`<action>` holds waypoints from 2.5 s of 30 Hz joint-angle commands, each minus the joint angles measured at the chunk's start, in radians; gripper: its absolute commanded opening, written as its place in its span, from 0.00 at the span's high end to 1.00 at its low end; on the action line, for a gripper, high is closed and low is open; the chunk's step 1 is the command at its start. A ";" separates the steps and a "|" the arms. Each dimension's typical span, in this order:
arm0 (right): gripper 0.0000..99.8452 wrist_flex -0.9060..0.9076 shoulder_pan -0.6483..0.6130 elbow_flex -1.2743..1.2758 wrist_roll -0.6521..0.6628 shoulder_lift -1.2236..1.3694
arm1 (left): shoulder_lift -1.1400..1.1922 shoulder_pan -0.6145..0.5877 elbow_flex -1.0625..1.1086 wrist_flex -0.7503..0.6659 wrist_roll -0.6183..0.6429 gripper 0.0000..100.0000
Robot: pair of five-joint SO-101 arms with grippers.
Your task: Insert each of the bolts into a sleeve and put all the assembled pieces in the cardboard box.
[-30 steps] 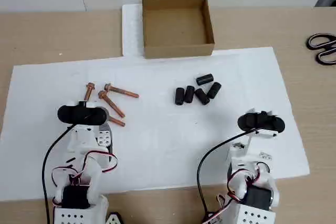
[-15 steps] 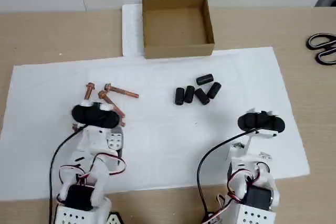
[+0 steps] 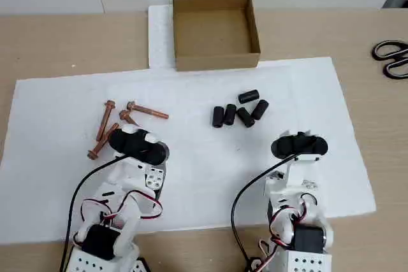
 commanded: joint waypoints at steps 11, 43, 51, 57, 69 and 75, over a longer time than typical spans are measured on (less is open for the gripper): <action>0.99 0.021 -0.013 -0.193 0.046 0.001 | -0.006 -0.097 -0.246 0.112 0.081 0.99; 0.99 0.285 -0.108 -1.154 0.054 1.075 | 0.896 -0.109 -1.000 0.144 0.084 0.99; 0.99 0.311 -0.114 -1.264 0.104 1.297 | 1.028 -0.109 -1.086 0.318 0.071 0.99; 0.99 0.298 -0.119 -1.338 0.040 1.461 | 1.122 -0.109 -1.101 0.356 0.035 0.99; 0.99 0.131 -0.180 -1.375 -0.032 1.629 | 1.292 -0.109 -1.104 0.351 -0.121 0.99; 0.95 0.053 -0.171 -1.375 -0.098 1.695 | 1.336 -0.127 -1.102 0.336 -0.161 0.99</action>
